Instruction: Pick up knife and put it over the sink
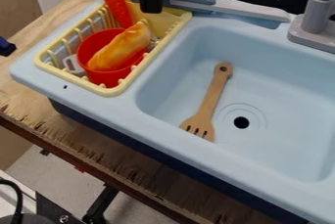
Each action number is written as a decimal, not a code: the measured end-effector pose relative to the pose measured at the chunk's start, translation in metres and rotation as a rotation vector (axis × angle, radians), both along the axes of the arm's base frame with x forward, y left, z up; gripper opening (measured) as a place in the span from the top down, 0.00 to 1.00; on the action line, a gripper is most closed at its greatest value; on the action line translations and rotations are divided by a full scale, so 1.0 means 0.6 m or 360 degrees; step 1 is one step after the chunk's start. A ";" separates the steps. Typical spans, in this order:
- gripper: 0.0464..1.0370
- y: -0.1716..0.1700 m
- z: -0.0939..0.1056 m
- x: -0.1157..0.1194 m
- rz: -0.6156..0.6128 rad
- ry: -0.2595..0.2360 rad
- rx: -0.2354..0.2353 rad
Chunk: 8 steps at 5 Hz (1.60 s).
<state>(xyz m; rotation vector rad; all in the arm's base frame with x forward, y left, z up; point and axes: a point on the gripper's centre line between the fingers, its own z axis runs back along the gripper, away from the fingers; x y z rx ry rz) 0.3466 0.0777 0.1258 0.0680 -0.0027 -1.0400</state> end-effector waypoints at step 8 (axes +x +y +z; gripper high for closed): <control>0.66 0.006 -0.019 0.033 0.0118 -0.0007 0.0010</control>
